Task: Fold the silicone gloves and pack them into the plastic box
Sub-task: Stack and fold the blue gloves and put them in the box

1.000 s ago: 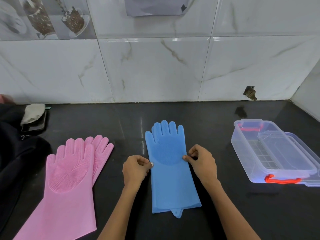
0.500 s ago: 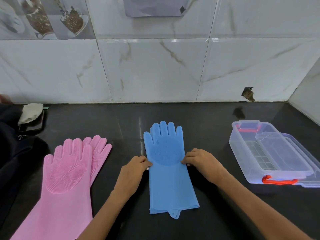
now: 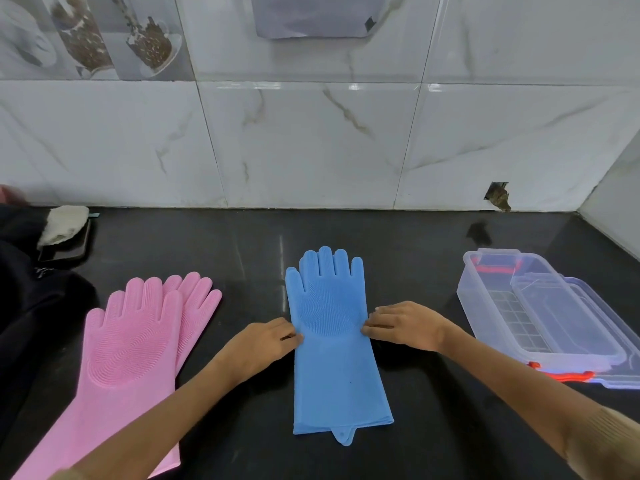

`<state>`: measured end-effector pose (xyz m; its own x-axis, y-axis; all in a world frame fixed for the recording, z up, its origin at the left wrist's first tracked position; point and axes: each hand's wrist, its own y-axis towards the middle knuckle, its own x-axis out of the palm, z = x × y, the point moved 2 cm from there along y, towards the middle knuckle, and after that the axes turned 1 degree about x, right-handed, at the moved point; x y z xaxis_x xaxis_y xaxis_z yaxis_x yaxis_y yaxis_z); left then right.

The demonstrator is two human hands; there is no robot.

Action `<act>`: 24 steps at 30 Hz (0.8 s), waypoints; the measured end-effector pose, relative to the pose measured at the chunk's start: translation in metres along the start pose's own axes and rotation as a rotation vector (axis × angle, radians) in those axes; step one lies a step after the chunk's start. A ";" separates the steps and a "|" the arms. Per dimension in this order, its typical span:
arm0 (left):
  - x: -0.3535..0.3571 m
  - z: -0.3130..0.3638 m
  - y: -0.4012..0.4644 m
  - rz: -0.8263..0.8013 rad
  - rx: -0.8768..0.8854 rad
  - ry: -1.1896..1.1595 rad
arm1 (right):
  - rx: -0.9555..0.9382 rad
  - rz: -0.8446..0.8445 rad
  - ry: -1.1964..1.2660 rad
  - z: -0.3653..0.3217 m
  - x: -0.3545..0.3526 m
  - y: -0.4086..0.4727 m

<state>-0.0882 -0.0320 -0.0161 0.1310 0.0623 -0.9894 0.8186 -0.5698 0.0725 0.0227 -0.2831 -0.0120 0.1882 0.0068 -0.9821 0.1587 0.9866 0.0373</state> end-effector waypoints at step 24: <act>0.007 -0.013 0.030 0.198 -0.785 -0.567 | 0.700 0.148 0.682 0.012 0.004 0.033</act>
<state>-0.0562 -0.0382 -0.0189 0.1861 -0.4937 -0.8495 0.9763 0.1904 0.1032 0.0405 -0.2526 -0.0122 -0.3115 0.4313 -0.8467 0.7575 0.6507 0.0527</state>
